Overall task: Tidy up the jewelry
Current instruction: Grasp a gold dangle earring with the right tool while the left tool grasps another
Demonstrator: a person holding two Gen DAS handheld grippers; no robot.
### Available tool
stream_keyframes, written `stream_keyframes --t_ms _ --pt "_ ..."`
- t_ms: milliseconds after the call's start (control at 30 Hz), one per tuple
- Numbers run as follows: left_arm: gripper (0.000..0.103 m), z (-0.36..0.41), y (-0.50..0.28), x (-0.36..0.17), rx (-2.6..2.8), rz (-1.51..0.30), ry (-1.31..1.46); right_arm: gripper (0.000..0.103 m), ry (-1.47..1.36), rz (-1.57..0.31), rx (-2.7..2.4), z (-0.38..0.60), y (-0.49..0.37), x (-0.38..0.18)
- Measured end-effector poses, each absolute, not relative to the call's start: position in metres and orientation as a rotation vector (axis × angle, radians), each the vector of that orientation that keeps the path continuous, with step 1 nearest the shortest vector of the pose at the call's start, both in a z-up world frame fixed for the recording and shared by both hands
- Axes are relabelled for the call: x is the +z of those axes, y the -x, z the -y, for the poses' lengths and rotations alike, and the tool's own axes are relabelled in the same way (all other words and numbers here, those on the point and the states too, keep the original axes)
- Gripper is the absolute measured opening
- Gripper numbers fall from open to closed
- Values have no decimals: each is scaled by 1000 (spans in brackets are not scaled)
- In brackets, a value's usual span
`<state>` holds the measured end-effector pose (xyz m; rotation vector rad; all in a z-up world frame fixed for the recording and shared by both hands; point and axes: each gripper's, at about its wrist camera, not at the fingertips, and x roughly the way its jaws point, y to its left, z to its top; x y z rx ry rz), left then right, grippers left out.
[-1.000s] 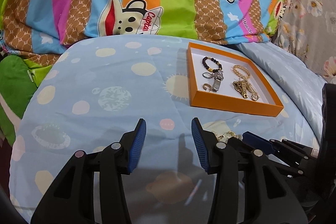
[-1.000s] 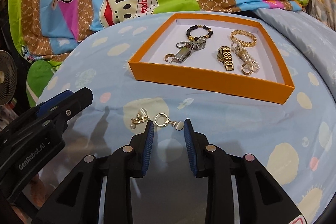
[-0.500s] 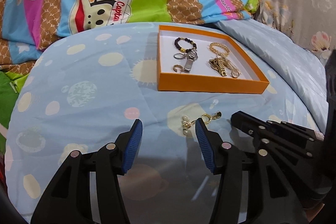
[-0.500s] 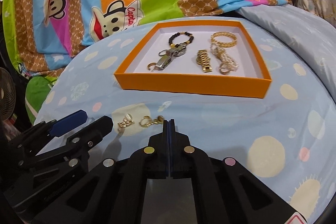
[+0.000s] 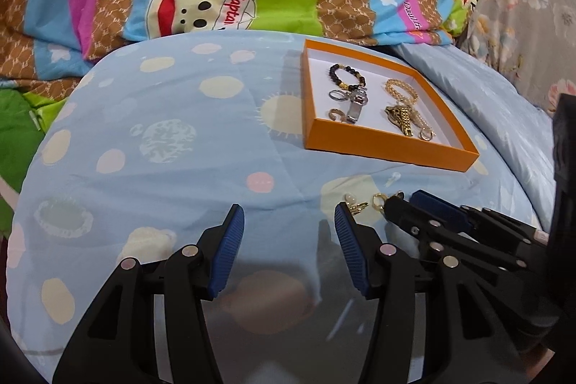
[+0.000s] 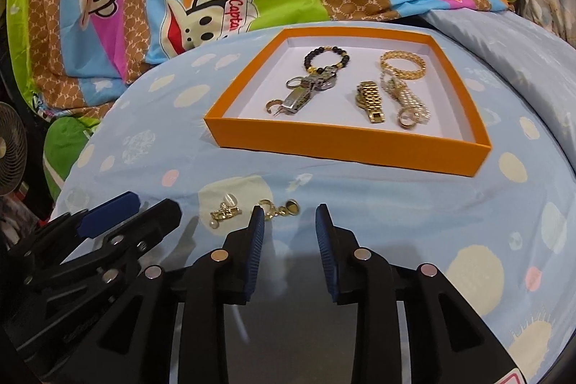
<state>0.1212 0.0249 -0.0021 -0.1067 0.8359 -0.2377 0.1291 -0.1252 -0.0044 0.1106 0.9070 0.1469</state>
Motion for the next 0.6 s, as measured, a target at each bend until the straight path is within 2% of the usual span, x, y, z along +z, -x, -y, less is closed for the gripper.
stream_keyframes --t_ms 67,133,200,600 --pt "50 -28 -121 -2 -234 -835 121 29 -98 -909 146 122 -133 -5" --pt "50 -29 -122 -3 -244 -843 132 24 -92 -911 146 121 -134 -5" --pt "50 -26 -121 -3 -252 -842 120 5 -88 -914 156 120 -134 -6" --pt "50 4 -127 -6 -341 -867 29 4 -166 -845 97 155 -107 3"
